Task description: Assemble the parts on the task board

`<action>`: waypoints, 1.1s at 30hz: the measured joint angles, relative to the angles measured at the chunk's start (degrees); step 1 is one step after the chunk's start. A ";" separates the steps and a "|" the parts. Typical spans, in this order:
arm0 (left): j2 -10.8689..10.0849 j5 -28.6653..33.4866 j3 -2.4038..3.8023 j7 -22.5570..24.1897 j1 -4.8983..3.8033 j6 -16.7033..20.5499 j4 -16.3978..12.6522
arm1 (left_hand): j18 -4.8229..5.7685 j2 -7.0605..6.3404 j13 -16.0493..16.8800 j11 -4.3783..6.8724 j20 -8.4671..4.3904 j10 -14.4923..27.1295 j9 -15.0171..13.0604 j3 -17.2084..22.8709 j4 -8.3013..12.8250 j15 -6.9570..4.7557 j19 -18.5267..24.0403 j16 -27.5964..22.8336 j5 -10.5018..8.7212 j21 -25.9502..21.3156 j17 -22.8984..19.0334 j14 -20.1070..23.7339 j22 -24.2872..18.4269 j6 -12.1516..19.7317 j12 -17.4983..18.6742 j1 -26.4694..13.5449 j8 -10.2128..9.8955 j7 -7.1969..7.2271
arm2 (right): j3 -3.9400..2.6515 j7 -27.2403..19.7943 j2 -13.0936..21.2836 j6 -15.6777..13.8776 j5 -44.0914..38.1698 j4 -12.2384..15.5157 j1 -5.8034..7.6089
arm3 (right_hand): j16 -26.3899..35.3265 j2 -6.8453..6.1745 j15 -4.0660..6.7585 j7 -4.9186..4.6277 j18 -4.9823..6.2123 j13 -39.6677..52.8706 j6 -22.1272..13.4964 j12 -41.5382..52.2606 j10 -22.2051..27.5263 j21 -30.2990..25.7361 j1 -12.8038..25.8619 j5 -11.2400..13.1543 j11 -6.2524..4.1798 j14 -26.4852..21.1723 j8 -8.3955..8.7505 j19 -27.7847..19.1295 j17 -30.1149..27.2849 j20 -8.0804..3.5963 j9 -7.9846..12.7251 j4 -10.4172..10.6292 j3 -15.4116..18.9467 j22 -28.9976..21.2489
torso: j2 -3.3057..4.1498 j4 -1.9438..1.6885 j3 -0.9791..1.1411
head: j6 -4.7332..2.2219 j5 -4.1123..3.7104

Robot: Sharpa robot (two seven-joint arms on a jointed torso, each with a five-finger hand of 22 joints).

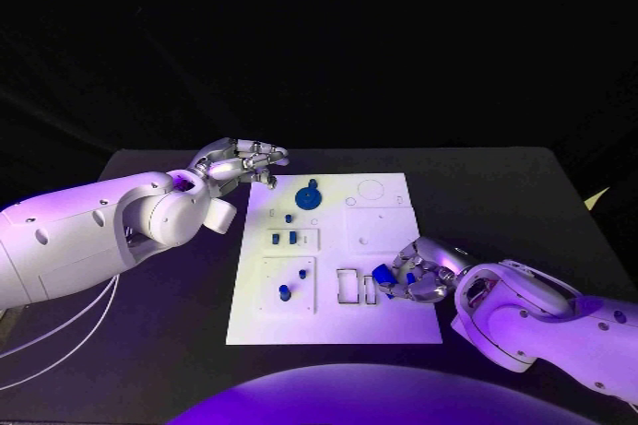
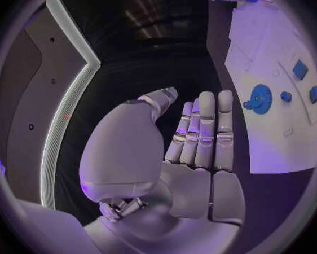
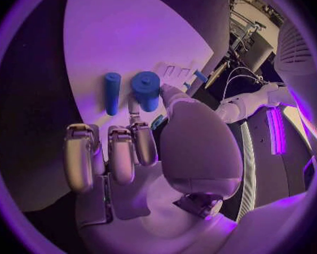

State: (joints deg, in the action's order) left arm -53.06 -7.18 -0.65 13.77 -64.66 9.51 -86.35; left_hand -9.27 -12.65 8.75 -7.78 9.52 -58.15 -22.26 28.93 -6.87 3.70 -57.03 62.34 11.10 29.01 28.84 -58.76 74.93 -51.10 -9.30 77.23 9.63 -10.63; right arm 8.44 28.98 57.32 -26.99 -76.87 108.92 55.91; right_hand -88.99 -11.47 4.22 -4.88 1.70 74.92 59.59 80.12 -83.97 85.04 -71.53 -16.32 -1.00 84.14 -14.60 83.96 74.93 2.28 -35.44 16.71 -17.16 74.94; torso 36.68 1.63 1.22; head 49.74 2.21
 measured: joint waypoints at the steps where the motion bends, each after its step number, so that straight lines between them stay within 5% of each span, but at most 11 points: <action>1: 0.00 0.00 0.00 0.00 0.00 0.00 0.00 | 0.00 0.00 0.00 0.00 0.00 0.00 0.00 0.00 0.00 0.00 0.00 0.00 0.00 0.00 0.00 0.00 0.00 0.00 0.00 0.00 0.00 0.00 | 0.03 0.00 0.09 -0.37 0.47 0.15 -0.02 | 0.00 0.00 0.10 -0.01 0.00 0.00 -0.01 0.08 -0.01 0.12 0.00 0.00 -0.09 -0.10 0.00 0.02 0.00 -0.17 0.00 0.18 -0.23 0.00 | 0.00 0.00 0.01 | 0.00 -0.02; 5: 0.01 -0.01 0.00 -0.02 0.00 -0.01 0.00 | 0.00 0.00 0.00 0.00 0.00 0.00 0.00 0.00 0.00 0.00 0.00 0.00 0.00 0.00 0.00 0.00 0.00 0.00 0.00 0.00 0.00 0.00 | 0.16 -0.02 0.46 -1.79 2.84 0.99 0.19 | -0.22 -0.69 0.23 -0.30 0.00 0.00 0.16 1.86 -0.12 0.27 -0.69 -0.58 -0.22 -0.19 0.01 0.06 0.00 -0.25 0.09 0.11 -2.98 0.00 | -0.01 0.00 0.00 | -0.01 -0.18; 16: 0.13 -0.02 0.00 -0.04 0.00 -0.01 0.06 | 0.00 0.00 -0.01 0.00 0.00 0.00 -0.01 0.00 0.00 0.00 0.00 0.00 0.00 0.00 0.00 0.00 -0.01 0.00 0.00 0.00 0.00 0.00 | 0.05 -0.63 0.74 -4.55 8.46 2.75 2.58 | -0.22 -0.73 0.41 -0.33 0.00 -0.01 0.13 2.73 -0.01 0.67 -0.72 -1.68 -0.49 0.00 0.01 0.05 -0.01 -0.65 0.16 0.05 -3.19 -0.01 | -0.02 -0.02 0.01 | -0.17 -0.43; 33: 0.25 -0.04 0.00 -0.07 0.00 -0.01 0.00 | 0.00 0.00 -0.01 0.00 0.00 -0.01 -0.02 0.00 0.00 0.00 0.00 0.00 0.00 0.00 0.01 0.00 -0.01 0.00 0.00 0.00 0.00 0.00 | 0.08 -1.49 -3.88 -2.98 14.14 1.28 2.24 | -0.21 -1.71 0.40 -0.86 0.00 -0.02 0.65 3.06 -0.05 0.74 4.96 -0.49 -0.43 -0.01 0.01 0.05 -0.01 -0.65 0.15 -0.26 -8.11 -0.02 | 0.06 -0.06 0.03 | 0.19 -0.03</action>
State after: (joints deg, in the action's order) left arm -52.81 -7.22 -0.65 13.70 -64.66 9.51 -86.34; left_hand -9.27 -12.65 8.74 -7.78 9.52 -58.16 -22.28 28.93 -6.87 3.69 -57.03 62.34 11.10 29.01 28.85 -58.76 74.92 -51.10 -9.30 77.23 9.63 -10.63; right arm 8.52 27.49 53.44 -29.97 -62.72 110.20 58.15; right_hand -89.21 -13.18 4.62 -5.74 1.70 74.91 60.24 83.17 -84.02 85.78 -66.58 -16.82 -1.44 84.13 -14.60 84.01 74.92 1.63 -35.30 16.45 -25.26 74.91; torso 36.74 1.57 1.25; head 49.93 2.19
